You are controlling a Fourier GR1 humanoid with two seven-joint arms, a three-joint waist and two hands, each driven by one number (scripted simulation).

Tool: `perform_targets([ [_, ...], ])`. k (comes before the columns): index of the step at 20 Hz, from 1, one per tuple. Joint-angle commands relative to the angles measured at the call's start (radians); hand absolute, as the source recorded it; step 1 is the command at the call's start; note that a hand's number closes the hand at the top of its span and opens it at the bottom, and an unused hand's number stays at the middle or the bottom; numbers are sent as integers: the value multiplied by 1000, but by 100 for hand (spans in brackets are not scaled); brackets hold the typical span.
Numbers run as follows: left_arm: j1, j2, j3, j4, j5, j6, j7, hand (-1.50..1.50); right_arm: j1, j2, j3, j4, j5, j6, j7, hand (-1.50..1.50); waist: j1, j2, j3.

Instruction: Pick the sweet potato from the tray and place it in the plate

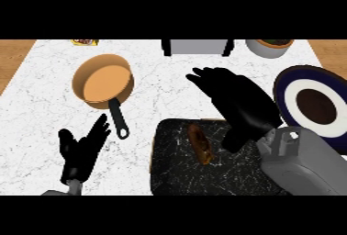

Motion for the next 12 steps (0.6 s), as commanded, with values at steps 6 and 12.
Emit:
perform_targets([
  [6, -10, -56, 8, 61, -44, 5, -46, 0, 29, 189, 138, 1, 154, 145, 258, -150, -1, 4, 2],
  [12, -50, -28, 55, 20, -30, -22, 33, 0, 87, 232, 196, 155, 321, 58, 203, -150, 3, 5, 2],
])
